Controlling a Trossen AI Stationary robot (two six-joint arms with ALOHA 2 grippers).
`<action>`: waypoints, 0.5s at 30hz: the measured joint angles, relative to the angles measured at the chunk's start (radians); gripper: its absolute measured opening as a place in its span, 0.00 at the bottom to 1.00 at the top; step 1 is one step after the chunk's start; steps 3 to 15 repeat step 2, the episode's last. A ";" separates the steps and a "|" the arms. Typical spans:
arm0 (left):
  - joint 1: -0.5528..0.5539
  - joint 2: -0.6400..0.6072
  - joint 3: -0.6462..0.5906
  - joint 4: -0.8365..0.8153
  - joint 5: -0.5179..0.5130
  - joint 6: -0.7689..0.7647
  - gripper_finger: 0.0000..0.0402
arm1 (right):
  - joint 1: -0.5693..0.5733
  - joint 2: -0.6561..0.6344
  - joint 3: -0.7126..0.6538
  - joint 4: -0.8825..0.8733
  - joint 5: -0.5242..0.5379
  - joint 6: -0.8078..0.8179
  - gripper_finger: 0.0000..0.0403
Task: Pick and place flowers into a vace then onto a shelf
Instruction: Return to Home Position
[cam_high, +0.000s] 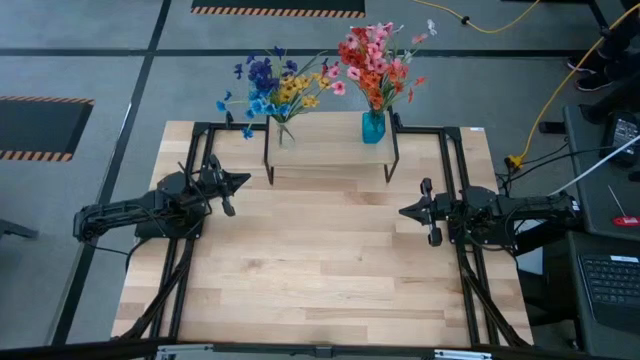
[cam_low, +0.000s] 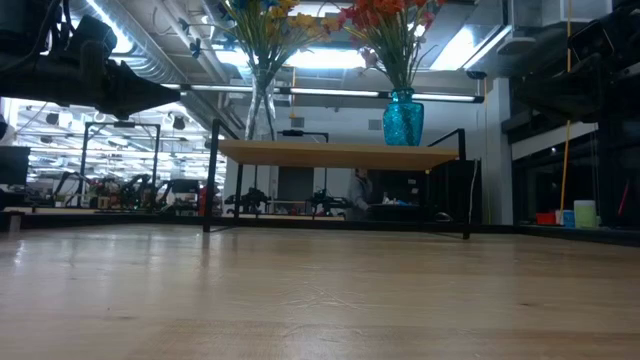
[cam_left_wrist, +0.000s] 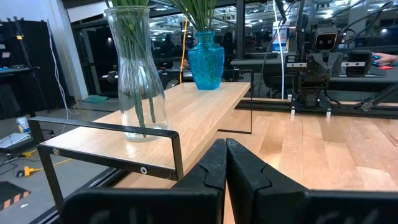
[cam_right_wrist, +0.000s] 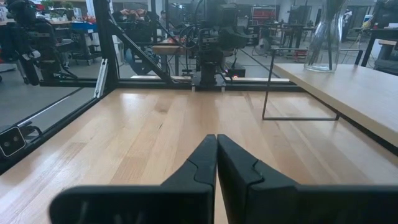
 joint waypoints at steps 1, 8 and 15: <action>0.000 0.000 0.000 0.000 0.000 0.000 0.00 | 0.000 0.000 0.000 0.000 0.000 0.000 0.04; 0.000 0.000 0.000 0.000 0.000 0.000 0.00 | 0.000 0.000 0.000 0.000 0.000 0.000 0.04; 0.000 0.000 0.000 0.000 0.000 0.000 0.00 | 0.000 0.000 0.000 0.000 0.000 0.000 0.04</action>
